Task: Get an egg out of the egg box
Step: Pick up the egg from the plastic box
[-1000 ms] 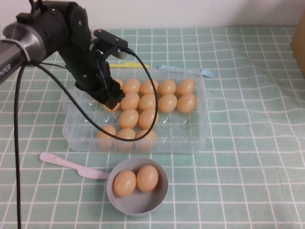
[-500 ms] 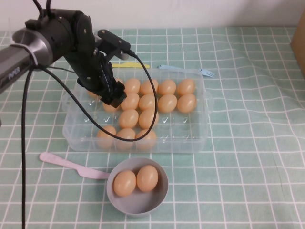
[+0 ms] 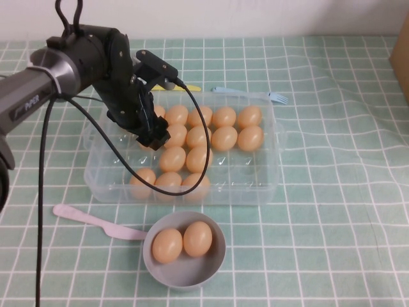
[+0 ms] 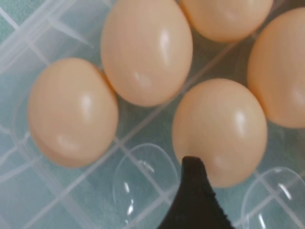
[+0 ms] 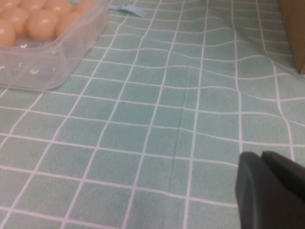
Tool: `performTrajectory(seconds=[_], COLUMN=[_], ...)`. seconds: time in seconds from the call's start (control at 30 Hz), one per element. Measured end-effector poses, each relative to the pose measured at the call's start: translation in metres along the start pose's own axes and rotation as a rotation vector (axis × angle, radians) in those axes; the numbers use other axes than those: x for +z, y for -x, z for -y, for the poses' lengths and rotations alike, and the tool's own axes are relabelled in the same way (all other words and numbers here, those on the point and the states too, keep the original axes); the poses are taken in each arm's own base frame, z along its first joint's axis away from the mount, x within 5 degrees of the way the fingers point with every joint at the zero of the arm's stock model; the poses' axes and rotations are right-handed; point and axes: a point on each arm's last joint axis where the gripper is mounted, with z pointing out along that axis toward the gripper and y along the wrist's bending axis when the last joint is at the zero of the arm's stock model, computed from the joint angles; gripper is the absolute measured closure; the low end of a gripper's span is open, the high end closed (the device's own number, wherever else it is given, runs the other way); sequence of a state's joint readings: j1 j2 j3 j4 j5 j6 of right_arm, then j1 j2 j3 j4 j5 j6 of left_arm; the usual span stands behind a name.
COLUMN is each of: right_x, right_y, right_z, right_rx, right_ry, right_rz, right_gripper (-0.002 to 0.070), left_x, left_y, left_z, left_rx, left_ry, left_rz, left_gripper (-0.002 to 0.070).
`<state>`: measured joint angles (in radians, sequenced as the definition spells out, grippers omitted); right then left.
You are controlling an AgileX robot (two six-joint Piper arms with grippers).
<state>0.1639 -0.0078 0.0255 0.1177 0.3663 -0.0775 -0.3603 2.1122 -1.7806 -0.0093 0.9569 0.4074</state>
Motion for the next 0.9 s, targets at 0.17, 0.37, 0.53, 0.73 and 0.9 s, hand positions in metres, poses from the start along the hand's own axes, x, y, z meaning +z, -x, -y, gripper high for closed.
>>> performTrajectory(seconds=[0.17, 0.37, 0.53, 0.73, 0.9], right_x=[0.000, 0.000, 0.000, 0.000, 0.000], right_y=[0.000, 0.000, 0.000, 0.000, 0.000], right_z=[0.000, 0.000, 0.000, 0.000, 0.000], right_rx=[0.000, 0.000, 0.000, 0.000, 0.000], right_ry=[0.000, 0.000, 0.000, 0.000, 0.000], right_rz=[0.000, 0.000, 0.000, 0.000, 0.000], right_gripper=[0.0694, 0.0694, 0.0694, 0.0694, 0.0694], left_x=[0.010, 0.018, 0.023, 0.023, 0.023], left_y=[0.000, 0.000, 0.002, 0.003, 0.004], left_z=[-0.001, -0.002, -0.003, -0.003, -0.003], left_rx=[0.005, 0.011, 0.013, 0.013, 0.011], left_ry=[0.007, 0.015, 0.027, 0.034, 0.035], left_rz=[-0.003, -0.005, 0.020, 0.036, 0.039], left_gripper=[0.0237, 0.0235, 0.0235, 0.0235, 0.0270])
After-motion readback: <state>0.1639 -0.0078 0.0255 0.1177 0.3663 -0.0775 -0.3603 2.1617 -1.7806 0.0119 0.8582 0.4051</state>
